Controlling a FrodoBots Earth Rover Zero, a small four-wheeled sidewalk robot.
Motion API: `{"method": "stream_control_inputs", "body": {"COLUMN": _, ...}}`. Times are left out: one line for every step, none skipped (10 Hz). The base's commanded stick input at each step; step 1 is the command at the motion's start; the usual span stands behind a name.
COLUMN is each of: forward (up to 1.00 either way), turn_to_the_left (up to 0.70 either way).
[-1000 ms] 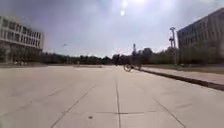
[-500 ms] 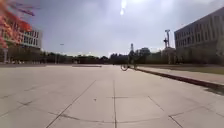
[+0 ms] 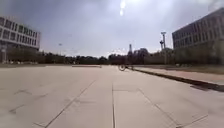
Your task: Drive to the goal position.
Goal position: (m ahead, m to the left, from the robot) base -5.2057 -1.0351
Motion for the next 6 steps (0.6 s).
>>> {"method": "stream_control_inputs", "body": {"forward": -1.0, "turn_to_the_left": -0.01}}
{"method": "stream_control_inputs", "body": {"forward": -1.0, "turn_to_the_left": -0.01}}
{"method": "stream_control_inputs", "body": {"forward": -1.0, "turn_to_the_left": -0.01}}
{"method": "stream_control_inputs", "body": {"forward": -1.0, "turn_to_the_left": -0.01}}
{"method": "stream_control_inputs", "body": {"forward": -1.0, "turn_to_the_left": -0.01}}
{"method": "stream_control_inputs", "body": {"forward": -1.0, "turn_to_the_left": -0.01}}
